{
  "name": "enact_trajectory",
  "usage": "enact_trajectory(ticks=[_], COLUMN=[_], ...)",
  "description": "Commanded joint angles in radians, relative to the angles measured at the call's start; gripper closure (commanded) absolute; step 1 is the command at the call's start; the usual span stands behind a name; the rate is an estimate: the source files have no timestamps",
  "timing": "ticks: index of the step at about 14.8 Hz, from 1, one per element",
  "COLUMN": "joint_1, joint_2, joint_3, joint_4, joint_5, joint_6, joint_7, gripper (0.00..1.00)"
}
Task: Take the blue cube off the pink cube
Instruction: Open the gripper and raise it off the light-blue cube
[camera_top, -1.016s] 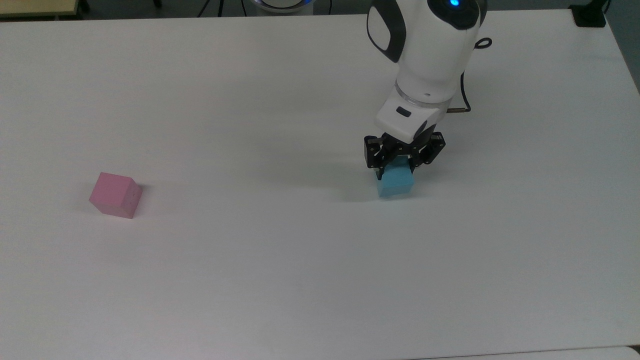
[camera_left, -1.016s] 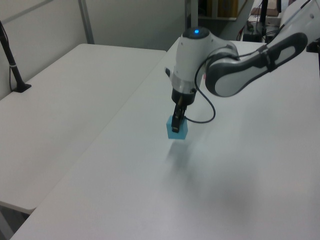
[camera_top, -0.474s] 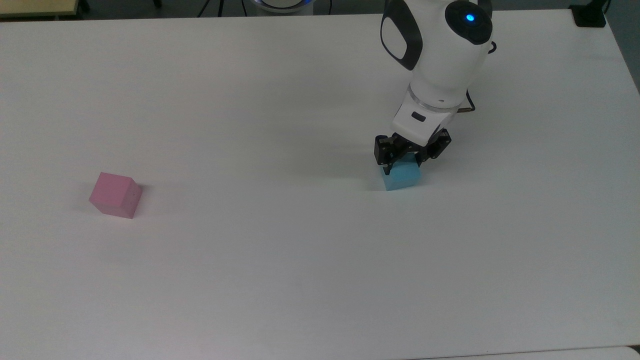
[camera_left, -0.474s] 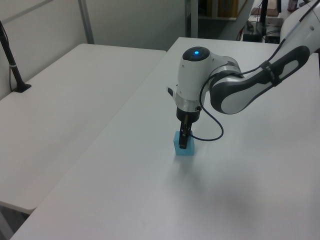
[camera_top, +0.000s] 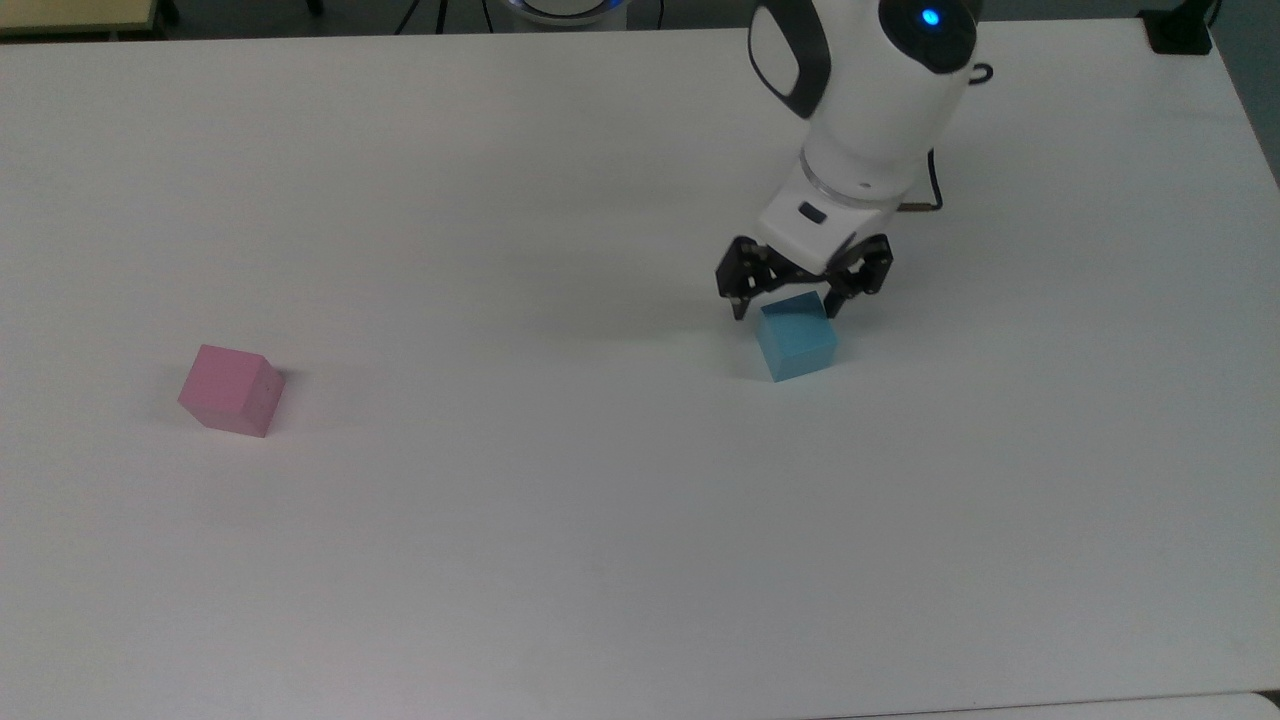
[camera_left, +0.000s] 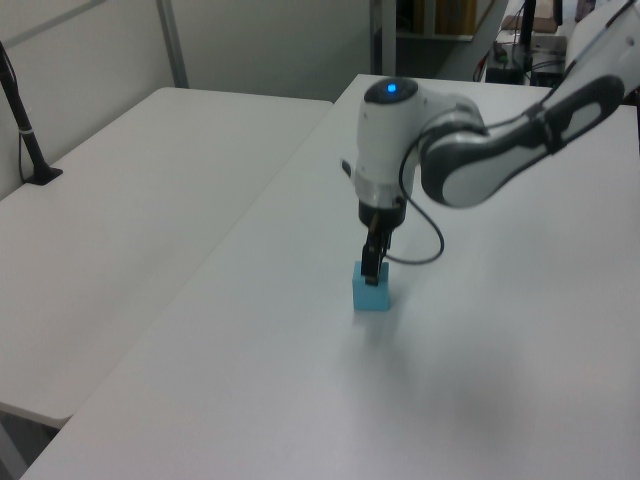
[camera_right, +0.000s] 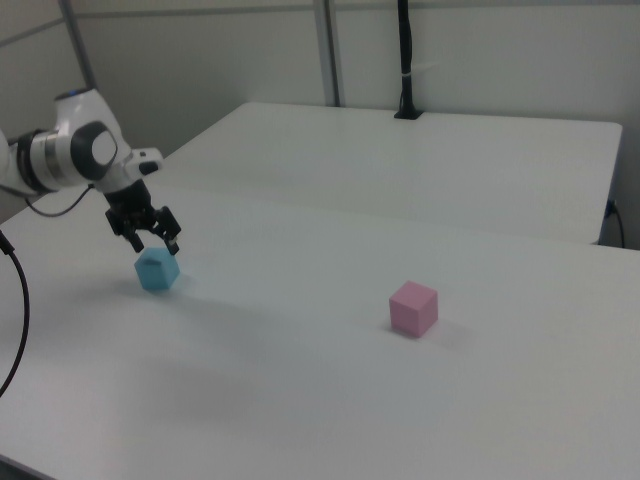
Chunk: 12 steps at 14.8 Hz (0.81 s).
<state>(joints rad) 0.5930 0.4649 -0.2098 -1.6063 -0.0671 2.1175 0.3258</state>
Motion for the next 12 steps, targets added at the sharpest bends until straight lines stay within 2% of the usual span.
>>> enact_trajectory(ticks=[1,2,7,10,12], joint_1=[-0.209,-0.284,-0.479,-0.541,-0.548], joint_2=[-0.164,-0.213,-0.353,-0.399,-0.404], joint_3=[0.122,0.141,0.142,0.141,0.141], joint_4=[-0.001,-0.001,-0.003,-0.01,-0.007], joint_5=[-0.019,-0.019,-0.007,-0.003,-0.002], joint_6=[-0.18,-0.248,-0.428,-0.448,-0.452], joint_7=[-0.034,-0.097,-0.289,-0.286,-0.28], gripper=[0.0,0.0,0.0,0.0,0.0])
